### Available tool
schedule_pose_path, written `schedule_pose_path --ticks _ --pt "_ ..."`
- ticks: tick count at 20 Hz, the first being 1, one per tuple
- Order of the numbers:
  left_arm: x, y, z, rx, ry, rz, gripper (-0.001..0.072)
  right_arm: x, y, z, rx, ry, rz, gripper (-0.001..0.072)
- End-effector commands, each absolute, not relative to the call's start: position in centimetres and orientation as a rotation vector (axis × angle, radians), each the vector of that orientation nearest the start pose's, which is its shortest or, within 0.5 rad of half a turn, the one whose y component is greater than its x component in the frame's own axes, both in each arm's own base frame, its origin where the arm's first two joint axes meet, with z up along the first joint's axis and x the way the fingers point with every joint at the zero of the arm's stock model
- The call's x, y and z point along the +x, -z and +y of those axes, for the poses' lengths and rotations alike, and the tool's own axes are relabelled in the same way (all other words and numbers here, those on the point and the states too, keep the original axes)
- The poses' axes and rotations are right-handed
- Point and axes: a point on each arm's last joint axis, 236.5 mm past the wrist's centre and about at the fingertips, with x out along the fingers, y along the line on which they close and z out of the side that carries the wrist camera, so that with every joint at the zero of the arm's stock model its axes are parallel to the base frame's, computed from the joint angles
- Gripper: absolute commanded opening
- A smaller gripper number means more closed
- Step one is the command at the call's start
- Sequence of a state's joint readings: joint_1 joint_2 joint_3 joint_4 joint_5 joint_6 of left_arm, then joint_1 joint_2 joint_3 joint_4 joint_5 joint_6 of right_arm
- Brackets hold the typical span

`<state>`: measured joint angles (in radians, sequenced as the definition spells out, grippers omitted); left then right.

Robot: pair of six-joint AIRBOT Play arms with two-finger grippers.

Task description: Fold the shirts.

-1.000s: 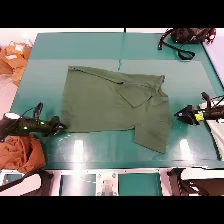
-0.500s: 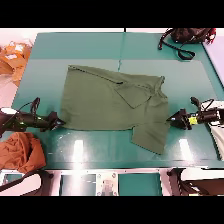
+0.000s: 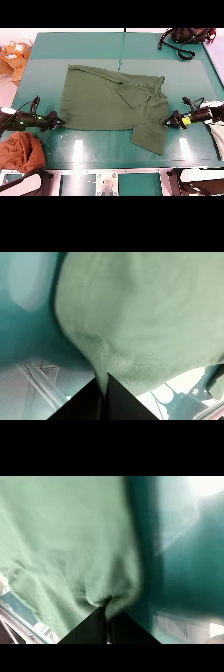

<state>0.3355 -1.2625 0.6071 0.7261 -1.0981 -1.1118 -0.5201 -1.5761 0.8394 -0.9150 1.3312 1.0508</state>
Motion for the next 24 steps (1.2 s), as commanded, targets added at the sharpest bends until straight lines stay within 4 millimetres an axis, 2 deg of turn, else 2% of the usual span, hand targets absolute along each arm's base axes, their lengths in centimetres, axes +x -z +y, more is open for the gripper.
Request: schedule_pose_path --ticks 1,2,4,5,6,8,9,10,11,13,15,17,19,21,23,24 --pt "30.3 4.9 -6.8 -0.76 0.385 1.316 0.0022 31.2 6.8 3.5 0.917 -0.508 1.481 0.0029" --pt "31.7 1.8 -6.6 -0.71 0.419 1.25 0.0022 33.0 3.7 4.0 0.929 -0.565 1.396 0.0028" --pt "34.2 -6.3 -6.0 -0.604 0.454 1.076 0.0022 37.0 -5.0 4.3 0.899 -0.651 1.148 0.0028" --pt "35.3 -11.5 -5.7 -0.533 0.463 0.956 0.0022 38.5 -10.0 4.3 0.85 -0.679 1.018 0.0028" --pt "35.7 -16.7 -5.7 -0.455 0.476 0.833 0.0022 39.3 -15.9 4.4 0.779 -0.703 0.877 0.0028" --pt "34.9 -28.1 -5.9 -0.294 0.478 0.57 0.0023 38.9 -27.4 4.9 0.621 -0.692 0.602 0.0028" --pt "33.5 -33.8 -6.4 -0.226 0.472 0.436 0.0023 37.8 -33.1 5.2 0.536 -0.655 0.457 0.0028" --pt "31.7 -38.8 -7.0 -0.165 0.47 0.321 0.0023 36.2 -38.3 5.4 0.473 -0.612 0.315 0.0028" --pt "29.3 -43.6 -7.8 -0.1 0.469 0.206 0.0024 34.0 -43.6 5.8 0.422 -0.567 0.161 0.0028" --pt "24.2 -51.1 -9.5 0.007 0.466 0.009 0.0024 28.2 -52.4 6.0 0.338 -0.471 -0.134 0.0028" --pt "20.0 -56.2 -10.7 0.087 0.447 -0.156 0.0024 22.1 -58.6 6.0 0.25 -0.365 -0.38 0.0028" --pt "18.3 -58.3 -11.0 0.09 0.436 -0.231 0.0024 17.8 -61.6 5.4 0.156 -0.223 -0.532 0.0028" --pt "18.9 -58.1 -10.2 0.062 0.405 -0.21 0.0024 16.2 -62.0 4.6 0.116 -0.122 -0.568 0.0028" --pt "20.9 -56.8 -8.5 0.036 0.349 -0.164 0.0024 17.4 -60.8 3.5 0.114 -0.087 -0.514 0.0028" --pt "23.8 -54.1 -7.4 -0.007 0.345 -0.081 0.0024 20.9 -57.7 2.0 0.169 -0.097 -0.4 0.0028" --pt "25.5 -52.4 -7.1 -0.031 0.357 -0.03 0.0024 23.3 -55.2 1.0 0.211 -0.106 -0.317 0.0028"
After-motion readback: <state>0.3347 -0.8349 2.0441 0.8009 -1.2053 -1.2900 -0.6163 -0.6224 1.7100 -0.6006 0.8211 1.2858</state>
